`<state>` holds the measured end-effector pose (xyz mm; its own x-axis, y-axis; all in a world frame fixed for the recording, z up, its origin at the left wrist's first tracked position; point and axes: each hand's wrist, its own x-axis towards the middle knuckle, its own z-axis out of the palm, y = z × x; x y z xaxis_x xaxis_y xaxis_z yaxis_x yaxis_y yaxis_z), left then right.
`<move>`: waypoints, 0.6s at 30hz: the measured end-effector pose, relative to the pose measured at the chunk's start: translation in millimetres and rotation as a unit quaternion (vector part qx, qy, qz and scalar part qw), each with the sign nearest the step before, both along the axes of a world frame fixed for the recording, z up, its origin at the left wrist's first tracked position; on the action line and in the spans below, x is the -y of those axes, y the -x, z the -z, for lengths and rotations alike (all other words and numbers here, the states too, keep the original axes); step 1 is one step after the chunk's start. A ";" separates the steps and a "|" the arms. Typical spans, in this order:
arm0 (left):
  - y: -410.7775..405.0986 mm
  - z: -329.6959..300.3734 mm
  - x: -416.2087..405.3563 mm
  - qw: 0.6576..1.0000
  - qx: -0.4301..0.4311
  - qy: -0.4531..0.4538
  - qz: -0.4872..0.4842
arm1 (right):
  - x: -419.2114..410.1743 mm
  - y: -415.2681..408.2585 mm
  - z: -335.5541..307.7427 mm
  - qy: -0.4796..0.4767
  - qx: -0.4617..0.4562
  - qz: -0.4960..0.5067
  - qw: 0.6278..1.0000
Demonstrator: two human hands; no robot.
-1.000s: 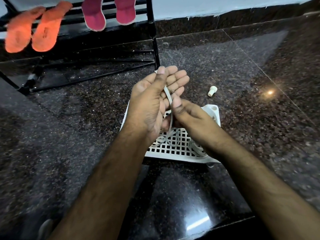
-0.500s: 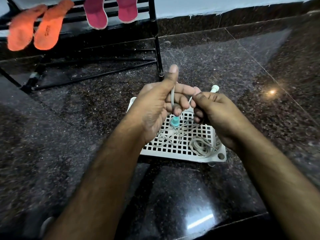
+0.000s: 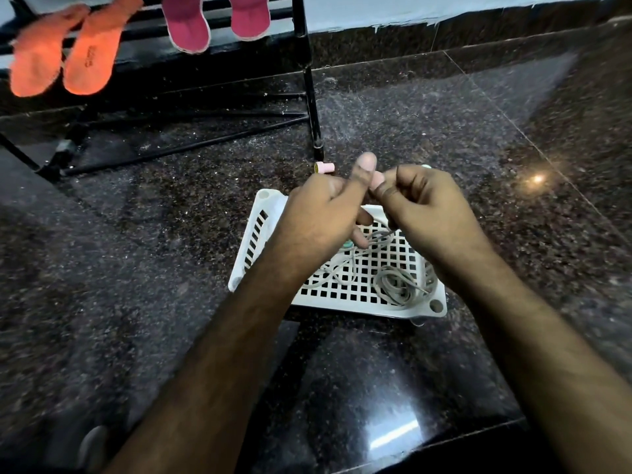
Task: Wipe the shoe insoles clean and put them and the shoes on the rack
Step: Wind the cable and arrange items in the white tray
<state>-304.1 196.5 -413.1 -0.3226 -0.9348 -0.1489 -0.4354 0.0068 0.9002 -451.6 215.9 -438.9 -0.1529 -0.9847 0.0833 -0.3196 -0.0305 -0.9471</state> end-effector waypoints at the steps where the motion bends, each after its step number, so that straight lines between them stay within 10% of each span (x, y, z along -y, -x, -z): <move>1: 0.7 -1.0 0.2 1.000 -0.007 0.000 -0.011 | -0.7 -2.5 -2.5 0.016 -0.010 -0.011 1.000; 11: -14.2 -7.5 14.0 0.900 -0.379 -0.124 -0.178 | -11.4 -12.2 -12.3 0.014 -0.127 -0.178 0.976; 18: -16.9 -10.4 12.2 0.957 -0.270 -0.087 -0.059 | -4.9 7.5 1.3 -0.076 -0.134 -0.083 0.985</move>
<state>-287.2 184.3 -402.7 -0.2900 -0.9456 -0.1472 0.1061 -0.1846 0.9771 -459.1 220.8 -440.2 0.0180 -0.9985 -0.0516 -0.5617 0.0326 -0.8267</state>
